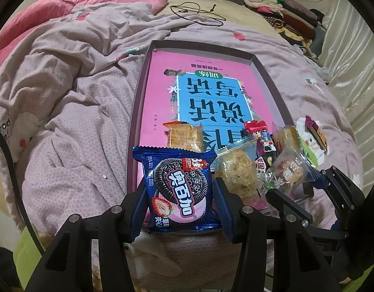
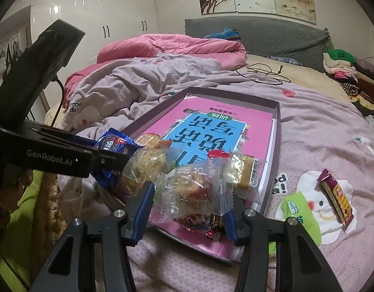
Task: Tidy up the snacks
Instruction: 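Lower the Oreo packet and bagged bun into the tray, then open the right tool to release the bun while the left tool releases the Oreo packet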
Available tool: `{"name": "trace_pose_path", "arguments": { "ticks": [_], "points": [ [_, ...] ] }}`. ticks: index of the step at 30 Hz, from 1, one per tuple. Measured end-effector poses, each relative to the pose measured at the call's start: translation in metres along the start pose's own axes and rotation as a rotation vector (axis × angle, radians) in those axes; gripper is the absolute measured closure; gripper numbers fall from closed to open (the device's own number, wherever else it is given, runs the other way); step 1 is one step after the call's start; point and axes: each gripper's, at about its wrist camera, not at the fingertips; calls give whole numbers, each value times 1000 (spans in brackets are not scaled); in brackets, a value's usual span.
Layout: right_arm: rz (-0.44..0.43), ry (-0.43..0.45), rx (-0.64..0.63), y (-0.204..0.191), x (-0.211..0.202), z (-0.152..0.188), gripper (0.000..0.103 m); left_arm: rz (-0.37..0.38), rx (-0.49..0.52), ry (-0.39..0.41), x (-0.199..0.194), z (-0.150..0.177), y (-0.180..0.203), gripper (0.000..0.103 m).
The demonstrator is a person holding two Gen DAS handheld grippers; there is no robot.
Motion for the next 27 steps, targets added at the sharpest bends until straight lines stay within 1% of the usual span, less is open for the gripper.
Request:
{"name": "trace_pose_path", "arguments": {
  "ticks": [14,20,23,26,27],
  "points": [
    [-5,-15,9,-3,-5,10,49,-6,-1,-5,1,1,-1,50],
    [6,-14,23,2,-11,10,42,-9,-8,-7,0,2,-3,50],
    [9,-5,29,4,-16,10,41,-14,-18,-2,-4,2,-4,49],
    [12,16,39,8,-24,8,36,-17,-28,18,-11,-1,-6,47],
    [14,26,44,10,-27,7,36,-18,-29,25,-13,-2,-7,45]
  ]
}}
Point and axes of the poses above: each gripper's, at about its wrist camera, not at the fingertips, and x roughly the way its jaws point, y to its right, z to its underside, and after that the axes turned 2 degrees about z, right-handed
